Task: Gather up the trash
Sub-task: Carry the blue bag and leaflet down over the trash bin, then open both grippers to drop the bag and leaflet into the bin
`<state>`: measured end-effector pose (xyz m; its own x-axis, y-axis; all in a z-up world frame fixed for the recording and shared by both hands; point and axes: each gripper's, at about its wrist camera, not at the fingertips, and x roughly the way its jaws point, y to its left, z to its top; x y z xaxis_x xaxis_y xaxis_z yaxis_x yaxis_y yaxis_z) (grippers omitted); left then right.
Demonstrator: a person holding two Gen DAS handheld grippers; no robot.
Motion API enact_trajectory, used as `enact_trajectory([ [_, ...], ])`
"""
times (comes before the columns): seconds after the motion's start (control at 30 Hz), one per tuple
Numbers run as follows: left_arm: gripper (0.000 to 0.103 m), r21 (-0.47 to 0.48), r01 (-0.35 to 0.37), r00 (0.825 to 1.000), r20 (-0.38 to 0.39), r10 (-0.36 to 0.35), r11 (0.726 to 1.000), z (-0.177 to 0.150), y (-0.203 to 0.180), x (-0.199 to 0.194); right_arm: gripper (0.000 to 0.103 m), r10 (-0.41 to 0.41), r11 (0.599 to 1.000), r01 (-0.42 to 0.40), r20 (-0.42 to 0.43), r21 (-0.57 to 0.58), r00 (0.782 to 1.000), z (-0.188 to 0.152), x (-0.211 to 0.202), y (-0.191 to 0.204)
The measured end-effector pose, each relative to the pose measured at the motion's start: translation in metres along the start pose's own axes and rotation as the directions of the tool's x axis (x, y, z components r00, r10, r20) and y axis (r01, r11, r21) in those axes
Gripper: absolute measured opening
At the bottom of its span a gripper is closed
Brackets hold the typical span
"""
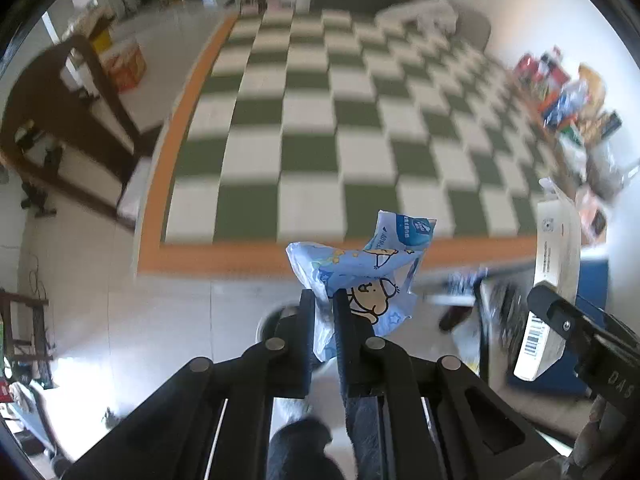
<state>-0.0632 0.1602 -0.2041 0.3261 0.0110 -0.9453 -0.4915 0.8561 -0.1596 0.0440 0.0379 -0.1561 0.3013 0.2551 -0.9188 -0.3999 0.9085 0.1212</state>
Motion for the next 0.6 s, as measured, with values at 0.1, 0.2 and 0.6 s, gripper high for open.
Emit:
enact_trajectory([
  [0.1, 0.007, -0.017, 0.002, 0.996, -0.084, -0.003, 1.0, -0.035, 0.019, 0.031, 0.074, -0.001, 1.0, 0.0, -0.082, -0.013, 0.997, -0.05, 0.022, 0.007],
  [0.2, 0.007, -0.058, 0.005, 0.985, -0.17, -0.014, 0.998, -0.062, 0.037, 0.077, 0.074, -0.003, 1.0, 0.001, -0.163, -0.012, 0.987, -0.091, 0.059, 0.006],
  [0.6, 0.014, -0.171, -0.059, 0.927, -0.374, -0.01, 0.983, -0.129, 0.097, 0.351, 0.074, 0.094, 0.968, 0.015, -0.415, 0.252, 0.905, -0.241, 0.346, -0.055],
])
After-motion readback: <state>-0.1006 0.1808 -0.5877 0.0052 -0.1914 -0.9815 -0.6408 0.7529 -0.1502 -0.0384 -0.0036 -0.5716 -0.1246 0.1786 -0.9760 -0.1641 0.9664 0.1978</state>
